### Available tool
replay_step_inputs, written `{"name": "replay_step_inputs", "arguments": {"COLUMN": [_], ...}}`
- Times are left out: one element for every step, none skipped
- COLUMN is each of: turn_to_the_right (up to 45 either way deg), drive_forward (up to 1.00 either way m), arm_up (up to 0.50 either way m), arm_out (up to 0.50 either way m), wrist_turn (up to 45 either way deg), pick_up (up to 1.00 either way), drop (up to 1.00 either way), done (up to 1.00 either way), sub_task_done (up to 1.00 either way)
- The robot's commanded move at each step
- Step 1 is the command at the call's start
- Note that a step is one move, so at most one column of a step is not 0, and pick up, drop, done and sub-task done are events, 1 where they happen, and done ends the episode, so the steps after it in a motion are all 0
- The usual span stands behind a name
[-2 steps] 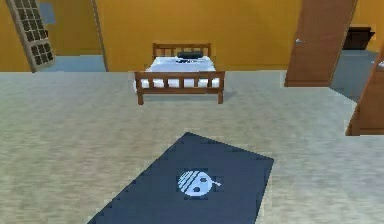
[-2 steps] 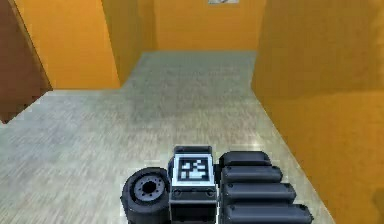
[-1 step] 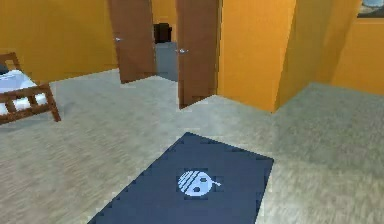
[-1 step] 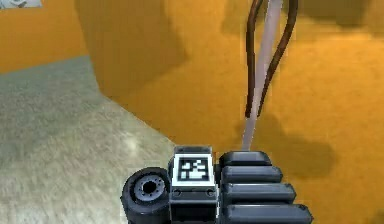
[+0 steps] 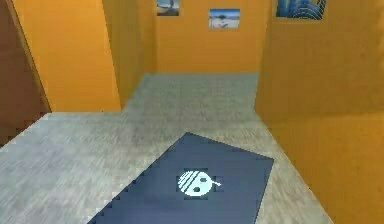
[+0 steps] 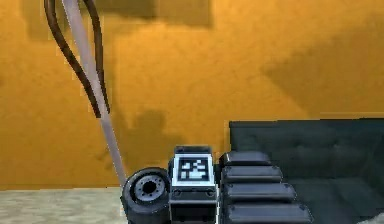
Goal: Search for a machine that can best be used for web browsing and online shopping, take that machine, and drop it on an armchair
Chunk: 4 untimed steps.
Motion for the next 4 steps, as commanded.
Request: {"name": "replay_step_inputs", "arguments": {"turn_to_the_right": [45.0, 3.0, 0.0, 0.0], "drive_forward": [0.0, 0.0, 0.0, 0.0], "arm_up": [0.0, 0.0, 0.0, 0.0], "arm_out": [0.0, 0.0, 0.48, 0.0], "wrist_turn": [0.0, 0.0, 0.0, 45.0], "pick_up": [0.0, 0.0, 0.0, 0.0], "drop": [0.0, 0.0, 0.0, 0.0], "done": [0.0, 0.0, 0.0, 0.0], "sub_task_done": [0.0, 0.0, 0.0, 0.0]}}
